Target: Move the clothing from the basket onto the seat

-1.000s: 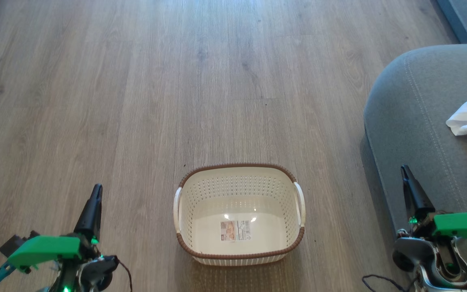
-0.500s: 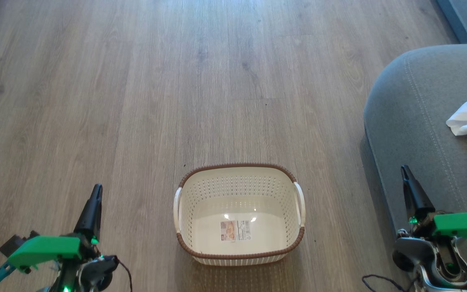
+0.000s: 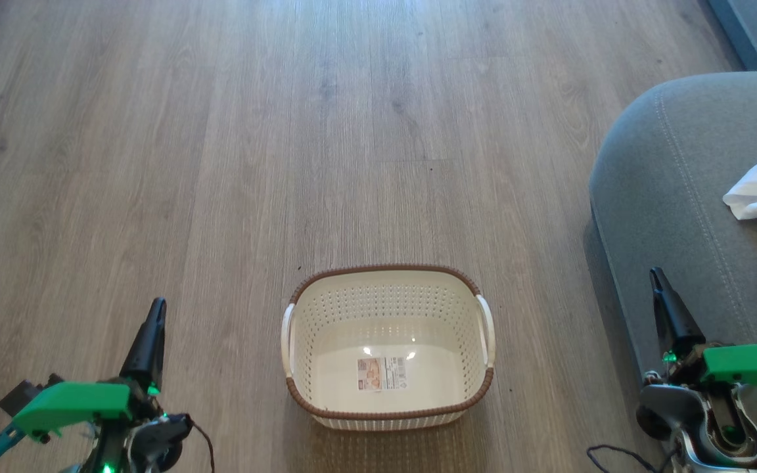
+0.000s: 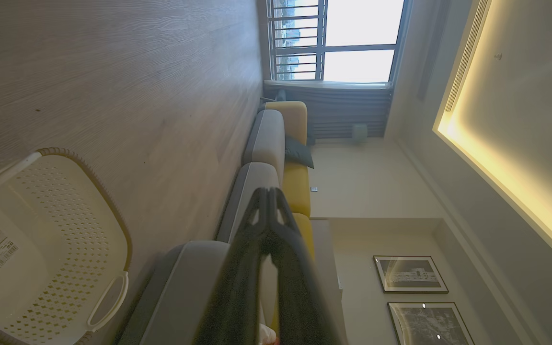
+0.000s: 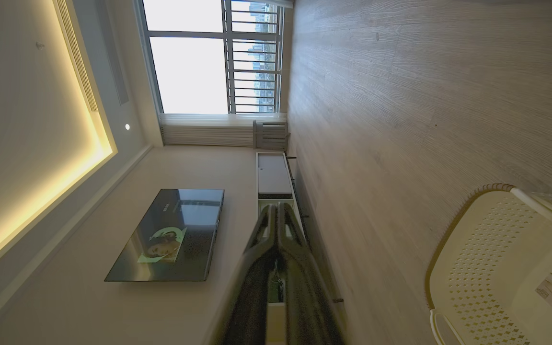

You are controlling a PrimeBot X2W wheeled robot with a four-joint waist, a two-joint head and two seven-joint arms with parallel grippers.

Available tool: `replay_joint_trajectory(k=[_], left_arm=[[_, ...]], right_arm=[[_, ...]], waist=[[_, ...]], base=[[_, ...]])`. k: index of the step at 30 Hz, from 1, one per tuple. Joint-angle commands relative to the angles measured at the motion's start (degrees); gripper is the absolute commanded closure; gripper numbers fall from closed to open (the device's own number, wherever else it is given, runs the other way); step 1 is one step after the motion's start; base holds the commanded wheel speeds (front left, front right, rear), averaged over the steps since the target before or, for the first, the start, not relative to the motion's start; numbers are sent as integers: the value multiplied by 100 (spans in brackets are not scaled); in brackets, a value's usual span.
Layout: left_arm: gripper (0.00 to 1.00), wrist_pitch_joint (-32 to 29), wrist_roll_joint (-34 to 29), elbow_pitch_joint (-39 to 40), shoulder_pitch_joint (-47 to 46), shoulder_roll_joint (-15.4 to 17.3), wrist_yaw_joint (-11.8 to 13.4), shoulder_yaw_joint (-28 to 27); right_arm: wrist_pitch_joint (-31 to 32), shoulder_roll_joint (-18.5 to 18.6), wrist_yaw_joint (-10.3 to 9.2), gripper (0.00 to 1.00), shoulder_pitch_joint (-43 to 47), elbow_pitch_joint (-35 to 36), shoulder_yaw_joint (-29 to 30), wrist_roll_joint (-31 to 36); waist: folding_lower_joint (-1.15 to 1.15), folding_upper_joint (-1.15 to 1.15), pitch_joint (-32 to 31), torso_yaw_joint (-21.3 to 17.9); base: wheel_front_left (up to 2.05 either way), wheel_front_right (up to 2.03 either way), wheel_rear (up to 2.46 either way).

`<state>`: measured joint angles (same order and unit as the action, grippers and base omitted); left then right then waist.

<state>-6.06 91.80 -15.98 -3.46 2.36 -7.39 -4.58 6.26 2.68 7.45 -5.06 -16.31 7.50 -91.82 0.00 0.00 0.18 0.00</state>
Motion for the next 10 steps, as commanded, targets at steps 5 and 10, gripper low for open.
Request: replay_joint_trajectory(k=[5,10], left_arm=[[100,-43,37,193,-273,52,-10,-195],[100,-43,37,193,-273,52,-10,-194]], right_arm=[[23,20,3,100,-113,228,-98,-35],[23,20,3,100,-113,228,-98,-35]], waist=[[0,0,0,0],[0,0,0,0]], base=[[0,0,0],[0,0,0]])
